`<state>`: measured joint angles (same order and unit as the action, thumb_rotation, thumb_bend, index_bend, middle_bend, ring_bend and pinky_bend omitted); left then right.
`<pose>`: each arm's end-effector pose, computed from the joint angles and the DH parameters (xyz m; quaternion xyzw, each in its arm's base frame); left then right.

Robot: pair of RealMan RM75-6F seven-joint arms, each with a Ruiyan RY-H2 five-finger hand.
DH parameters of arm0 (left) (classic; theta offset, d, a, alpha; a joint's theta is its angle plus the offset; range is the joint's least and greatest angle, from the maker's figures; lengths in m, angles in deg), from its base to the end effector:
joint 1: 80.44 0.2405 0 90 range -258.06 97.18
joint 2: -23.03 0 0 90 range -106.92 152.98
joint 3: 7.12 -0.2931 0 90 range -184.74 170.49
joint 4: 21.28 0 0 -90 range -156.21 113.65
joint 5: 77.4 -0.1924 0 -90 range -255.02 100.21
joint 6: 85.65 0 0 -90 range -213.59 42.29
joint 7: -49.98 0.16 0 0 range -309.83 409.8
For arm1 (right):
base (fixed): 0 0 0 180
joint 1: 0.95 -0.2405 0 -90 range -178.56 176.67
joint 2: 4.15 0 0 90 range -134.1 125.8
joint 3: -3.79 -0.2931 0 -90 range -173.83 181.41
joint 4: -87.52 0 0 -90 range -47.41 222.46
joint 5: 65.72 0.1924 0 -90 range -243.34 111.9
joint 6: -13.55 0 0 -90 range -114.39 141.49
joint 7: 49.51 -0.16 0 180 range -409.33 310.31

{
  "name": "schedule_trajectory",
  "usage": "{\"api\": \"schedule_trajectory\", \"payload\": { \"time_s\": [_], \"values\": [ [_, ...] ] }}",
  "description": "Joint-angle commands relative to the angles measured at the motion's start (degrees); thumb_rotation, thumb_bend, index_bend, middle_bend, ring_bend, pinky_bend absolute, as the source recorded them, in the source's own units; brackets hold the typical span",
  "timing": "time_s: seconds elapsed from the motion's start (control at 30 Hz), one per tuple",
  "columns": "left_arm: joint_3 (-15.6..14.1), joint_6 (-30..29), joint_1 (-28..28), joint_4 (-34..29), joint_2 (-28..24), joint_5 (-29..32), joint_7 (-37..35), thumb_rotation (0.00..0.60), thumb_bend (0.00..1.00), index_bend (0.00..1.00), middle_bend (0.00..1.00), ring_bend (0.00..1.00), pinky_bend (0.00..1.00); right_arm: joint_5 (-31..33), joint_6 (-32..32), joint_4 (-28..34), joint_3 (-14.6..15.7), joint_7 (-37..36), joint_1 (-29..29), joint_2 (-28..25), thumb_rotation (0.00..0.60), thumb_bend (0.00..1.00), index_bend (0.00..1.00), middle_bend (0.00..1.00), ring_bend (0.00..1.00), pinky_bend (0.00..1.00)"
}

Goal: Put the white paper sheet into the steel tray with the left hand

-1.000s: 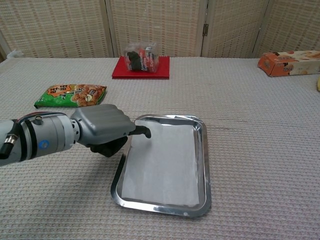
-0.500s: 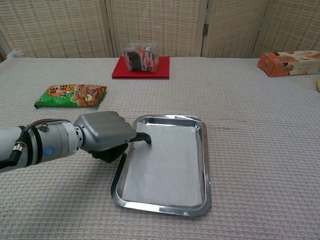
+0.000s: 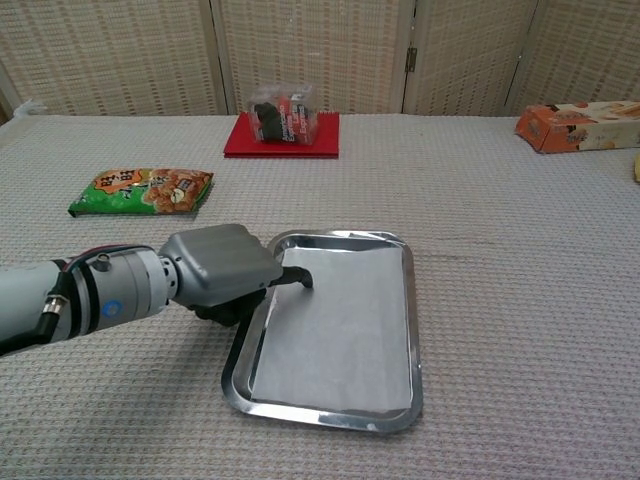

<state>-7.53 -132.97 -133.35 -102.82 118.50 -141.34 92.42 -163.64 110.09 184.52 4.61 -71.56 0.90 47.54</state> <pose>-0.1339 0.3488 -0.0859 -0.8993 -0.1537 -0.2291 0.3393 -0.3080 -0.1451 0.2602 0.5627 -0.4193 0.4992 0.5083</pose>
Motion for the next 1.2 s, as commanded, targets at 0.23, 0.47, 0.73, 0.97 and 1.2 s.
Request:
{"api": "schedule_trajectory", "payload": {
  "time_s": [0.23, 0.47, 0.73, 0.97, 1.2],
  "values": [
    [0.33, -1.84, 0.34, -1.67, -0.96, -2.61, -1.22, 0.600, 1.00, 0.15, 1.00, 1.00, 1.00, -0.19, 0.15, 0.04, 0.08, 0.29, 0.08, 0.02, 0.600, 0.36, 0.00, 0.00, 0.00, 0.00],
    [0.09, -6.41, 1.81, -8.12, -5.67, -5.16, 0.65, 0.600, 1.00, 0.14, 1.00, 1.00, 1.00, -0.56, 0.59, -0.15, 0.15, 0.69, 0.23, -0.02, 0.600, 0.37, 0.00, 0.00, 0.00, 0.00],
    [-4.30, -24.31, 12.20, -16.25, -14.71, -17.50, -6.19, 0.600, 0.88, 0.13, 1.00, 0.94, 1.00, -1.37, -0.53, 0.38, 0.63, 3.10, -0.11, 0.67, 0.600, 0.36, 0.00, 0.00, 0.00, 0.00],
    [-9.08, -37.99, 24.90, -18.87, -21.78, -20.00, -13.32, 0.600, 0.39, 0.02, 0.41, 0.27, 0.27, -1.43, -2.75, 1.18, 0.85, 6.48, -0.96, 1.88, 0.600, 0.37, 0.00, 0.00, 0.00, 0.00],
    [-10.41, -49.51, 36.76, -14.02, -24.17, -19.97, -23.35, 0.600, 0.28, 0.03, 0.10, 0.00, 0.00, -0.03, -4.52, 1.55, 0.19, 11.16, -1.68, 3.72, 0.600, 0.37, 0.00, 0.00, 0.00, 0.00]
  ]
}}
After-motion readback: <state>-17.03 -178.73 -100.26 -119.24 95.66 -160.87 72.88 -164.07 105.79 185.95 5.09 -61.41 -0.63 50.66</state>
